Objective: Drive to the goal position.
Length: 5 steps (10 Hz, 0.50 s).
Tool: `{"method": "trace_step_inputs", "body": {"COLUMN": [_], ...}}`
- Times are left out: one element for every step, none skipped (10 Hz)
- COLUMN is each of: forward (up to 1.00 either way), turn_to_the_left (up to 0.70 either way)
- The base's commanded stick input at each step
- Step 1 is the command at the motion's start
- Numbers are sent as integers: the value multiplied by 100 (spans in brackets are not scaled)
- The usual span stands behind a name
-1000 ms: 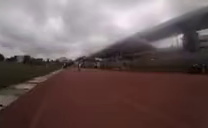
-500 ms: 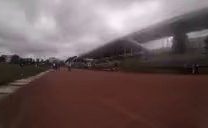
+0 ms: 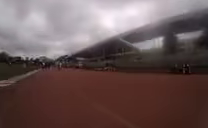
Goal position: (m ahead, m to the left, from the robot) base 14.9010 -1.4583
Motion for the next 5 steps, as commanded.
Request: {"method": "trace_step_inputs", "body": {"forward": [70, 70, 70, 70, 70], "turn_to_the_left": [-35, -35, -35, -35, -30]}}
